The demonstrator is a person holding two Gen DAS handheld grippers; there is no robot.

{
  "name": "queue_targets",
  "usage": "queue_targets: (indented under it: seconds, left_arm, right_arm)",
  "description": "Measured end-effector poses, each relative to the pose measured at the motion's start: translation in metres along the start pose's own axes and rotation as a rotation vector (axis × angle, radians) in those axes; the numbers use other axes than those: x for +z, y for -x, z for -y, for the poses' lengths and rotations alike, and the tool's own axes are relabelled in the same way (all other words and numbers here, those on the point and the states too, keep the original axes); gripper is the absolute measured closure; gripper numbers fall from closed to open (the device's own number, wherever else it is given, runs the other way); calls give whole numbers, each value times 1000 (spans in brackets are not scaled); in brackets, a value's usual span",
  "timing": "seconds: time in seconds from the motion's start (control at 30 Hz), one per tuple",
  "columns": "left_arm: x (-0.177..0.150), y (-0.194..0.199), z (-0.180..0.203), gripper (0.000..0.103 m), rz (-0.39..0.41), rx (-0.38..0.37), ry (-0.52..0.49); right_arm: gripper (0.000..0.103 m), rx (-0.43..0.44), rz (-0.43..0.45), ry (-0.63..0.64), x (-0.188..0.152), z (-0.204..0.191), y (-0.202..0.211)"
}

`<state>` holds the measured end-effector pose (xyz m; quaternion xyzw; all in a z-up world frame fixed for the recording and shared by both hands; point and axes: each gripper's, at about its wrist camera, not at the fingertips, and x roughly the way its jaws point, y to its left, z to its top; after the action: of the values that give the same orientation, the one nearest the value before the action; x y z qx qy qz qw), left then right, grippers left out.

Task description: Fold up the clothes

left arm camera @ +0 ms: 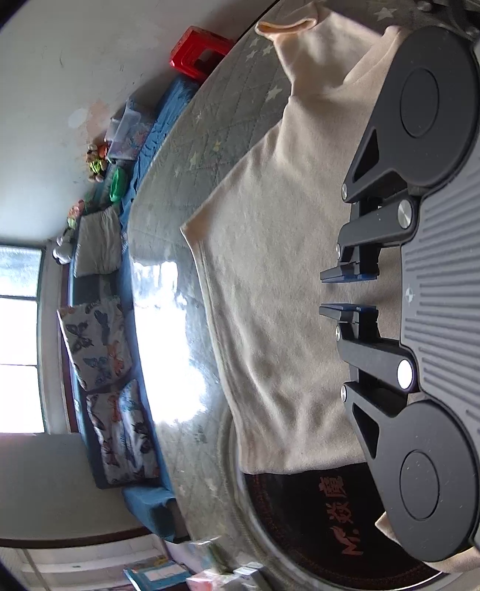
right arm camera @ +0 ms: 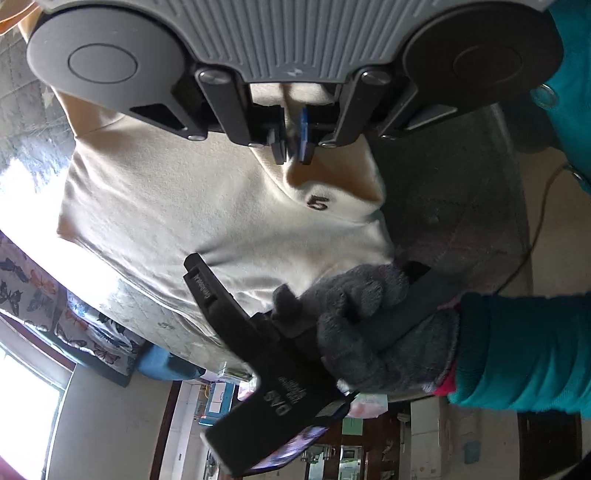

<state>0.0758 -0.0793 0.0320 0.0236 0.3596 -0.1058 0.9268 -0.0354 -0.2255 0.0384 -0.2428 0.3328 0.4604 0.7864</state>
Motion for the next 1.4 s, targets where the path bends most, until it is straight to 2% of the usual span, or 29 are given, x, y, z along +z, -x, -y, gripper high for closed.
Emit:
queue_targets:
  seconds: [0.07, 0.17, 0.37, 0.5, 0.57, 0.7, 0.87, 0.93, 1.03, 1.17, 1.23, 1.33, 1.4]
  left_arm:
    - [-5, 11, 9, 90, 24, -30, -22]
    - [-15, 22, 22, 90, 33, -87, -39]
    - [-40, 40, 53, 90, 52, -166, -117]
    - [-52, 47, 64, 90, 51, -202, -143]
    - [-57, 50, 67, 90, 49, -205, -154]
    - [-67, 53, 70, 90, 36, -210, -169]
    - [-74, 58, 71, 89, 34, -212, -186]
    - [-74, 59, 72, 89, 32, -212, -191]
    - [-75, 62, 74, 89, 31, -210, -196]
    - [-77, 66, 78, 89, 29, -219, -206]
    - [-78, 66, 79, 89, 27, -216, -214]
    - [-79, 66, 79, 89, 23, -220, -218]
    - [-79, 66, 79, 89, 21, -222, -226]
  right_arm:
    - [94, 16, 20, -42, 1, 6, 10]
    - [93, -30, 46, -128, -2, 23, 25]
    - [92, -229, 80, -405, -38, 74, 47]
    - [91, -362, 61, -567, -72, 109, 46]
    - [91, -394, 50, -595, -85, 119, 47]
    - [89, -519, 29, -607, -113, 137, 58]
    - [85, -751, -39, -543, -130, 152, 73]
    - [85, -826, -77, -567, -136, 164, 76]
    - [85, -851, -41, -612, -139, 172, 84]
    - [84, -763, 39, -648, -131, 172, 85]
    - [84, -721, 26, -644, -128, 173, 77]
    - [84, -706, -5, -668, -132, 177, 66]
    - [83, -688, 8, -710, -134, 185, 65]
